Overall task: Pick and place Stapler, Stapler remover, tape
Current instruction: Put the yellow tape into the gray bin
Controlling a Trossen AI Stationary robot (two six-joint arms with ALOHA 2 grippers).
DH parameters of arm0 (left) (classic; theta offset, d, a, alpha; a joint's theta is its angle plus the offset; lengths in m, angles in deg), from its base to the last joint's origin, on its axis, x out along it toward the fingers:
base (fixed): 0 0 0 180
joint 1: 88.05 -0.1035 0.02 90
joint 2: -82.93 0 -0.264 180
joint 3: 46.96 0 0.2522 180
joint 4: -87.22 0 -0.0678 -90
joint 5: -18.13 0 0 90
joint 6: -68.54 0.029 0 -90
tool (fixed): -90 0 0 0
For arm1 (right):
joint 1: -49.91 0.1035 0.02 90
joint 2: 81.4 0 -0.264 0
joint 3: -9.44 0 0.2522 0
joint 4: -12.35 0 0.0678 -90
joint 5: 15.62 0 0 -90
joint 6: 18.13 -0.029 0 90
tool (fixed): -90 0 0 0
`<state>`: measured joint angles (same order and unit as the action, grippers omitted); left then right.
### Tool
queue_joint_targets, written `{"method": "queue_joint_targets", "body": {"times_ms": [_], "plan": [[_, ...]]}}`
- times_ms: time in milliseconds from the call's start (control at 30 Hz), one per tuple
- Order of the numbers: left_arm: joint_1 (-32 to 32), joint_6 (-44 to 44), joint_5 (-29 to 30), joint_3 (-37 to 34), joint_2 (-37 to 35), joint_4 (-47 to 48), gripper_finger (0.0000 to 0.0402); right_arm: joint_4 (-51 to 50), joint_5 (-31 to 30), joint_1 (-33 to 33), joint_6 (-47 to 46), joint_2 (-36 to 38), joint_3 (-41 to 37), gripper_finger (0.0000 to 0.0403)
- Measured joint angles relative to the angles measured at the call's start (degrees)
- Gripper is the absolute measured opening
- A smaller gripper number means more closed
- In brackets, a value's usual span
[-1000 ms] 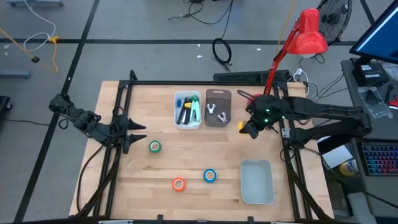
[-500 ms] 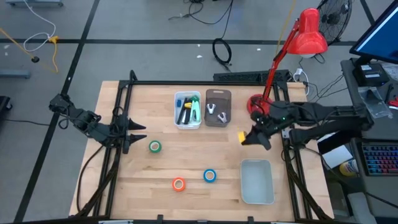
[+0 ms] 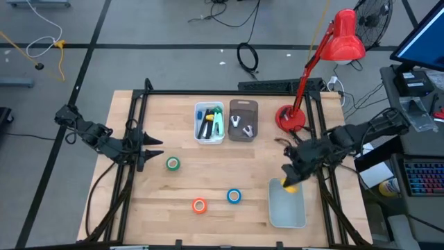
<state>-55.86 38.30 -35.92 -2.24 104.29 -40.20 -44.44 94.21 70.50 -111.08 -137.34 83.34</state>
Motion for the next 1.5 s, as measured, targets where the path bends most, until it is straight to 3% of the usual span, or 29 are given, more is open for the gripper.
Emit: {"method": "queue_joint_targets", "body": {"times_ms": [267, 467, 700, 833, 1500], "plan": [[0.00, 1.41, 0.02, 0.00, 0.00, 0.00, 0.0198, -5.92, -1.75, 6.53, -12.72, -5.86, -0.02, 0.0038], [-0.02, 1.46, 0.02, 0.00, -0.02, 0.00, 0.0198, -5.95, -9.28, 7.81, -13.29, -12.57, -0.02, 0.0038], [0.00, 1.46, 0.02, 0.00, 0.00, 0.02, 0.0198, -5.25, -7.58, 9.13, -10.95, -20.99, -0.02, 0.0038], [-0.01, 1.49, 0.06, -0.01, -0.02, 0.02, 0.0198, -6.16, -9.51, 10.39, -9.89, -24.04, -0.03, 0.0038], [0.00, 0.96, 0.11, 0.00, -0.02, 0.00, 0.0198, 4.79, -10.86, 10.66, -8.52, -25.75, -12.35, 0.0038]]}}
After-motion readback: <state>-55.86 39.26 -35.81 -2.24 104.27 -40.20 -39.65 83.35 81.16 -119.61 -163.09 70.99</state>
